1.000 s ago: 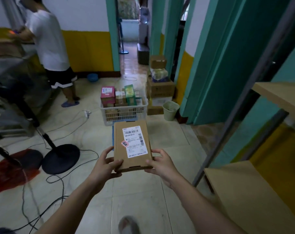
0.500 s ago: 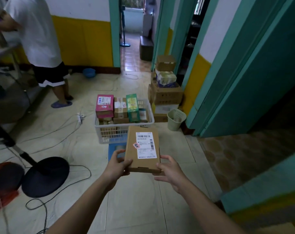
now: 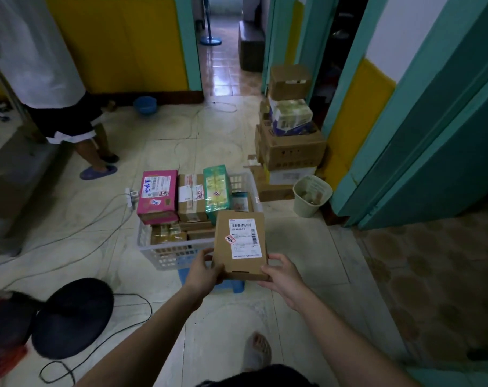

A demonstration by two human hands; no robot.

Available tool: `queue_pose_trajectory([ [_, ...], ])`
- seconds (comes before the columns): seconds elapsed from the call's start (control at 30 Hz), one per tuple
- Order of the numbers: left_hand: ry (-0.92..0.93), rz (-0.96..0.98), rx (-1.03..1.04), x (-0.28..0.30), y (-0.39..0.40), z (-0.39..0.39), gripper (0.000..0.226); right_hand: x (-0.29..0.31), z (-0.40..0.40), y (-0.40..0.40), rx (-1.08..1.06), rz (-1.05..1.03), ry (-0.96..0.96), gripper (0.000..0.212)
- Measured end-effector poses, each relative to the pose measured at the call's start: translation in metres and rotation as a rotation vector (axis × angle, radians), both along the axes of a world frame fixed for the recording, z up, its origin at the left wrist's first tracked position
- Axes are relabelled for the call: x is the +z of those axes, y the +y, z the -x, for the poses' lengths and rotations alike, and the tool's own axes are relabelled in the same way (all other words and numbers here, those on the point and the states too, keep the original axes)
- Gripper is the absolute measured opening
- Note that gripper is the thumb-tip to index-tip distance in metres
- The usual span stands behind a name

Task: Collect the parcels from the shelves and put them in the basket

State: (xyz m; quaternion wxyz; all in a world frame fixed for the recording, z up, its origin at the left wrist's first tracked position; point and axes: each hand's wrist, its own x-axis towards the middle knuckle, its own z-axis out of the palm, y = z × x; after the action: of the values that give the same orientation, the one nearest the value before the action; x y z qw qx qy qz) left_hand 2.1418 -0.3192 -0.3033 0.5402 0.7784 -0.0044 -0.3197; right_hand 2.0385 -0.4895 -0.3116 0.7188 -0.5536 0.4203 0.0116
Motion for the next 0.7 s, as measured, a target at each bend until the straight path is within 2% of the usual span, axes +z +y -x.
queue_pose_trajectory([
  [0.2, -0.04, -0.133, -0.17, -0.02, -0.068, -0.075, 0.049, -0.012, -0.09, -0.065, -0.119, 0.148, 0.025, 0.021],
  [0.37, -0.042, -0.173, -0.343, -0.051, -0.11, -0.13, 0.056, -0.039, -0.162, -0.09, -0.133, 0.362, 0.073, 0.032],
  [0.57, 0.065, -0.088, -0.453, -0.096, -0.138, -0.175, 0.058, -0.076, -0.218, -0.093, -0.162, 0.484, 0.165, 0.035],
  [0.7, 0.103, -0.092, -0.518, -0.115, -0.147, -0.191, 0.066, -0.093, -0.242, -0.099, -0.083, 0.595, 0.192, 0.029],
])
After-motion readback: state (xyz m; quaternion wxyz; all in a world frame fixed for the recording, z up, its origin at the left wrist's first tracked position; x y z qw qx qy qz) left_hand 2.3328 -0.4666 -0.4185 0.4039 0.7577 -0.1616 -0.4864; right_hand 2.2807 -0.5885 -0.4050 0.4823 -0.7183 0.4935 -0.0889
